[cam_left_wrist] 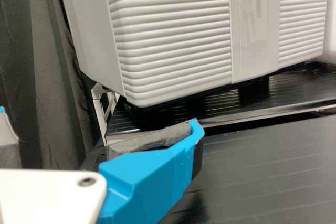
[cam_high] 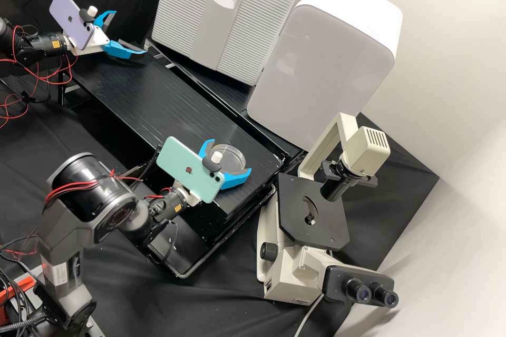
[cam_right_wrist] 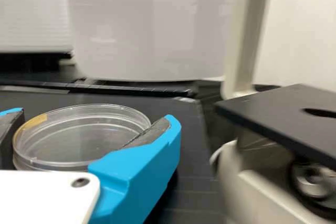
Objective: Place the petri dish on the microscope
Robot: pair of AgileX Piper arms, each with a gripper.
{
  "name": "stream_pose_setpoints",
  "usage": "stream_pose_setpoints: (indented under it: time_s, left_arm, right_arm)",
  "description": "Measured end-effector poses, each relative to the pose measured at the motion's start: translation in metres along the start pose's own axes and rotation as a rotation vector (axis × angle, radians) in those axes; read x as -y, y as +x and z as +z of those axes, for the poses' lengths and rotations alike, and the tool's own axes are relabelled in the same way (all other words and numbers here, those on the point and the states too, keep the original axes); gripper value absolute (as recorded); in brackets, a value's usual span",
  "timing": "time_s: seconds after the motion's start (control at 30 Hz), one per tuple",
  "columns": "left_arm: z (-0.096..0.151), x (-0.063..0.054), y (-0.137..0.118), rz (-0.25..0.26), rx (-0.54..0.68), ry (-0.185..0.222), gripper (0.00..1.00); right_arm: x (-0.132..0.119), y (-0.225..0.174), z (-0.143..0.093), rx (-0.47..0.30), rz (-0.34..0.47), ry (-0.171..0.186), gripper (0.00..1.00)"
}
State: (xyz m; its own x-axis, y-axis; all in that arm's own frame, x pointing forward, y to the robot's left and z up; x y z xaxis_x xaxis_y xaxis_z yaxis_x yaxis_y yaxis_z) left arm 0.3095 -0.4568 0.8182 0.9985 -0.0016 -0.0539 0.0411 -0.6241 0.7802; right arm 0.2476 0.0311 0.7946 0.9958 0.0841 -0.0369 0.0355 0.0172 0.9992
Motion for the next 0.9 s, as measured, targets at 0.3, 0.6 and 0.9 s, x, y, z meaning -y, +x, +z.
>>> stream_pose_setpoints:
  time_s: [0.3,0.6,0.9]
  left_arm:
    - [0.0,0.0,0.0,0.0,0.0,0.0,1.0]
    - [0.0,0.0,0.0,0.0,0.0,0.0,1.0]
    - [0.0,0.0,0.0,0.0,0.0,0.0,1.0]
  right_arm:
    - [-0.038,-0.018,0.0,-0.034,0.141,0.011,0.0]
    - [-0.056,-0.006,0.032,0.081,0.215,0.005,0.0]
    - [-0.073,0.009,0.073,0.211,0.276,0.003,0.0]
